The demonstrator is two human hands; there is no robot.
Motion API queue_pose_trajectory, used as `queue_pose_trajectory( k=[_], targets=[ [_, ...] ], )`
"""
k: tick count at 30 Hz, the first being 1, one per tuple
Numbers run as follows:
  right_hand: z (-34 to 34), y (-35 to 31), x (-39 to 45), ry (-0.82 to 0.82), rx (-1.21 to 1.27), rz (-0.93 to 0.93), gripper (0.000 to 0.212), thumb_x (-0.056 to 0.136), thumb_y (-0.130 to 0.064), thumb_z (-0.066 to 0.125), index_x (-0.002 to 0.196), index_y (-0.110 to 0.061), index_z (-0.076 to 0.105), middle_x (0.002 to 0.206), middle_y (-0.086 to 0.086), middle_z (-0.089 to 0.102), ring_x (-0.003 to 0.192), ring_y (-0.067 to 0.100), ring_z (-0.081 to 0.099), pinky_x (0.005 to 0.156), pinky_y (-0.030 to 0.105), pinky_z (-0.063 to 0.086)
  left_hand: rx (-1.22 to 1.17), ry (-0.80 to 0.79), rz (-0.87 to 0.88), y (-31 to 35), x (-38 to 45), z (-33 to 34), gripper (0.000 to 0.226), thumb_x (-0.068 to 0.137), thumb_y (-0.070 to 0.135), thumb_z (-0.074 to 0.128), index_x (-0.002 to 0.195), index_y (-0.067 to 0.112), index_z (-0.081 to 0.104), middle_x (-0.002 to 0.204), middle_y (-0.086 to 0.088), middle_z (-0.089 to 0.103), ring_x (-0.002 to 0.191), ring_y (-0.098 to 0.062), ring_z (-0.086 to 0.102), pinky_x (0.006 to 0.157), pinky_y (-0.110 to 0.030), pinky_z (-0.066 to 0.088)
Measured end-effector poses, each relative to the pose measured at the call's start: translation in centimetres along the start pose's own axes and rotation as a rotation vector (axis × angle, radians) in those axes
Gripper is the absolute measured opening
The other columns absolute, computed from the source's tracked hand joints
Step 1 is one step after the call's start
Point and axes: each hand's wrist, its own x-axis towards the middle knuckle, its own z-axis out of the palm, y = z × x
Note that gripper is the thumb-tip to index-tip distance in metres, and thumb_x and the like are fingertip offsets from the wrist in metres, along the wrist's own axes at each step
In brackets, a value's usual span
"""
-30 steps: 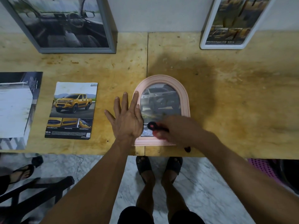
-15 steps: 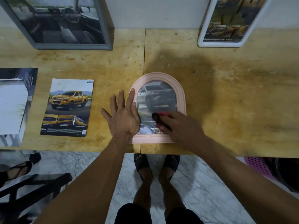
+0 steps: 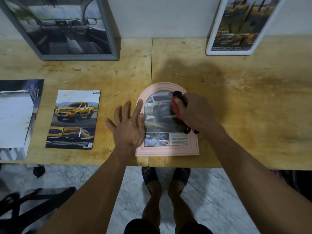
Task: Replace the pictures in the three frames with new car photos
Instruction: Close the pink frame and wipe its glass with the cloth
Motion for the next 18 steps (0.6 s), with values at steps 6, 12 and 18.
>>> queue_pose_trajectory(
  k=[6,12,18],
  targets=[
    [4.4,-4.1,1.4,0.112,-0.129,-0.045,0.034,0.104,-0.036,0.033,0.125,-0.020,0.054,0.117,0.006,0.056,0.096,0.028,0.059,0.068,0.035,0.043,0.038,0.002,0.029,-0.4,0.1,0.1,0.048,0.106,0.052,0.016,0.153,0.055,0.010,0.166,0.005,0.013,0.151,-0.029,0.004,0.112,-0.070,0.006],
    [6.5,-6.7,-0.9,-0.061,-0.106,-0.248,0.027,0.103,-0.038,0.039,0.119,-0.023,0.055,0.112,0.002,0.056,0.090,0.023,0.060,0.072,0.042,0.054,0.037,-0.003,0.012,-0.5,0.2,0.2,0.048,0.106,0.052,0.012,0.153,0.056,0.005,0.166,0.006,0.011,0.152,-0.028,0.001,0.113,-0.070,0.004],
    [4.3,-1.6,-3.6,0.094,-0.270,-0.097,0.033,0.102,-0.041,0.039,0.121,-0.023,0.060,0.112,0.001,0.061,0.088,0.024,0.063,0.062,0.032,0.048,0.025,-0.006,0.014,-0.4,0.1,0.1,0.047,0.106,0.050,0.014,0.153,0.055,0.007,0.166,0.006,0.012,0.152,-0.027,0.001,0.114,-0.069,0.003]
  ],
)
